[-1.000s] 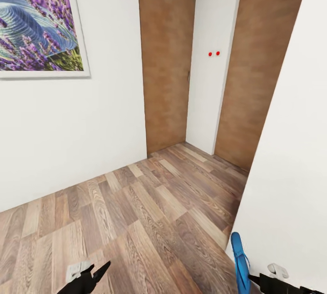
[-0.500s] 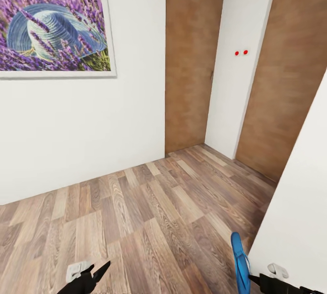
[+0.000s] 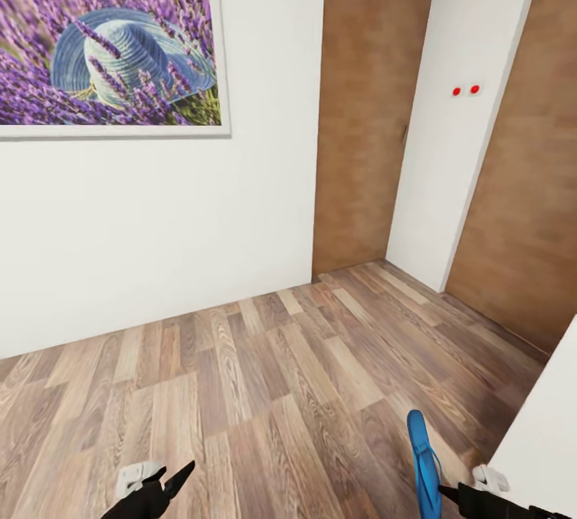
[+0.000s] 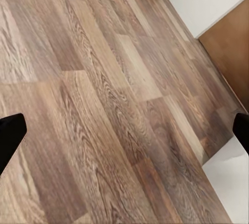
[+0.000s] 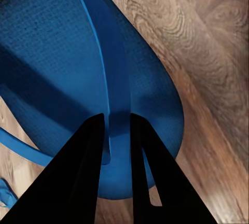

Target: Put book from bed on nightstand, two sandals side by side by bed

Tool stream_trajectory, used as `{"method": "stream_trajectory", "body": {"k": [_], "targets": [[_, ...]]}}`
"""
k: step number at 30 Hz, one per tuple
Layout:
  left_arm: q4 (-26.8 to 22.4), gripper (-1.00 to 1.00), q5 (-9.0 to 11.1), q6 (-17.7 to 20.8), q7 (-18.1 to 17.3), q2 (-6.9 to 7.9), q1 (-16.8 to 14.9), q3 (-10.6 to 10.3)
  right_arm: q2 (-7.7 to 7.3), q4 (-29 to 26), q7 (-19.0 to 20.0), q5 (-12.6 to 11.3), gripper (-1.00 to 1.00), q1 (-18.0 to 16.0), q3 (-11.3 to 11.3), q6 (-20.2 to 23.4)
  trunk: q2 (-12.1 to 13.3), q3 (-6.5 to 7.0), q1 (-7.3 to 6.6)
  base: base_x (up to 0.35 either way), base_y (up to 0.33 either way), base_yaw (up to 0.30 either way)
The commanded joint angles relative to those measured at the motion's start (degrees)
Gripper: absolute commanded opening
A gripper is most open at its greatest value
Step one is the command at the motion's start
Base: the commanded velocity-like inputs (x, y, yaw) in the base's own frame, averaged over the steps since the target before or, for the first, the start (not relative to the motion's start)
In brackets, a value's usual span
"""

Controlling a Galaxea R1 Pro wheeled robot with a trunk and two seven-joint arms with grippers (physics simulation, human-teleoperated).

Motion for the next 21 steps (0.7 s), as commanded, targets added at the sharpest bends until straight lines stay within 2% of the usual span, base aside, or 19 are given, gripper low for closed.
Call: {"method": "stream_trajectory", "body": {"k": [1, 21], "targets": [[0.00, 1.00, 0.51, 0.60, -0.24, -0.01, -0.03, 0.06, -0.03, -0.05, 0.05, -0.66, -1.00, -0.03, 0.10, 0.56, -0.02, -0.06, 0.02, 0.321, 0.000, 0.004], [0.01, 1.00, 0.51, 0.60, -0.21, -0.02, -0.03, 0.06, -0.01, -0.05, 0.07, -0.66, -1.00, -0.03, 0.07, 0.56, -0.02, -0.06, 0.02, 0.324, 0.000, 0.000]]}}
